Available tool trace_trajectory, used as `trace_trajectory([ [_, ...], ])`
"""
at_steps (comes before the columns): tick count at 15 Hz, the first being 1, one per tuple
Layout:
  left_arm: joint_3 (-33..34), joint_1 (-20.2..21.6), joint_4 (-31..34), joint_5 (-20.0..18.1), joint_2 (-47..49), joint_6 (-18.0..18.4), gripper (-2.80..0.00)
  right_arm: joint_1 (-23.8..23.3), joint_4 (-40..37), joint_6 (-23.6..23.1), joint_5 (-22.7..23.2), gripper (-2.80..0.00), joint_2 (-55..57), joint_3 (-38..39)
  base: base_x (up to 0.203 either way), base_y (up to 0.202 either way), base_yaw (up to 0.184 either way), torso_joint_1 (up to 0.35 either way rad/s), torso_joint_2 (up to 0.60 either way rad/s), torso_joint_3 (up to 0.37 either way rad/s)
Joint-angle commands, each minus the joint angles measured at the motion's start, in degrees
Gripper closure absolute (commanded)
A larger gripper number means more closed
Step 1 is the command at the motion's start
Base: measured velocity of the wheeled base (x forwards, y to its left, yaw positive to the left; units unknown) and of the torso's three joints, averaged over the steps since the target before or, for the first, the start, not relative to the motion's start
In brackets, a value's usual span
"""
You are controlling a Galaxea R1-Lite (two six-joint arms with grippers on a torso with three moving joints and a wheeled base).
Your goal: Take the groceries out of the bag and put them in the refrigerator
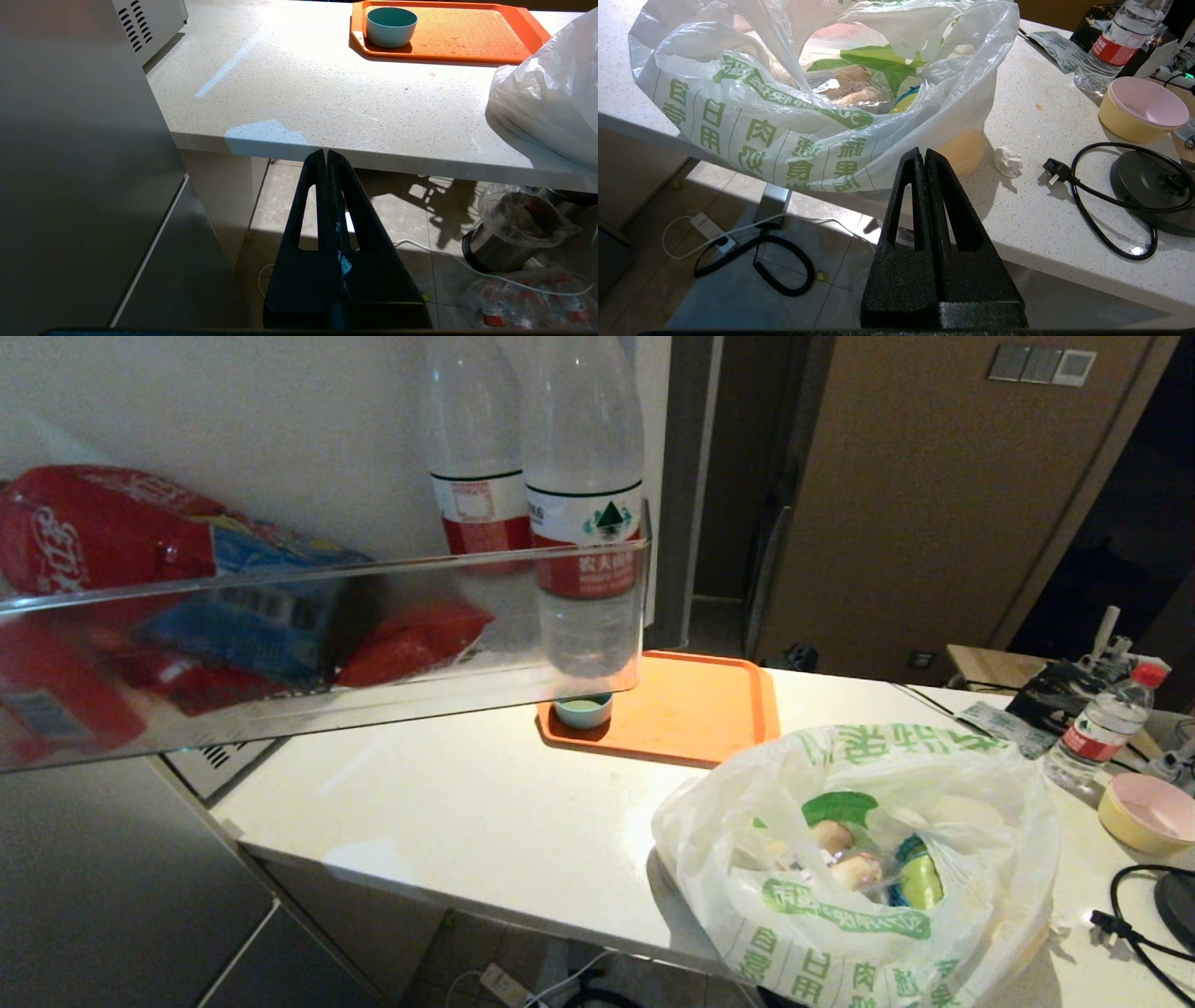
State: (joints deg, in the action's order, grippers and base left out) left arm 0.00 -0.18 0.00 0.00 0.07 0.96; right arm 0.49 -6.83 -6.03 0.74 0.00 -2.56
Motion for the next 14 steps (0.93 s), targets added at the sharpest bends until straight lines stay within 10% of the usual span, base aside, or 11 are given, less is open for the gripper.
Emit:
trace_trajectory([
  [1,0.0,0.0,0.0,0.0,0.0,0.0,0.0,0.0,0.0,-0.1,0.0,0.0,0.0,0.0,0.0,0.0,0.0,0.0,0.0,0.0],
  [5,0.0,0.0,0.0,-0.2,0.1,0.8,0.0,0.0,0.6,7.5,-0.8,0.0,0.0,0.1,0.0,0.0,0.0,0.0,0.0,0.0],
  [14,-1.6,0.0,-3.5,-4.0,0.0,8.0,0.0,0.0,1.0,5.8,-1.2,0.0,0.0,0.3,0.0,0.0,0.0,0.0,0.0,0.0],
])
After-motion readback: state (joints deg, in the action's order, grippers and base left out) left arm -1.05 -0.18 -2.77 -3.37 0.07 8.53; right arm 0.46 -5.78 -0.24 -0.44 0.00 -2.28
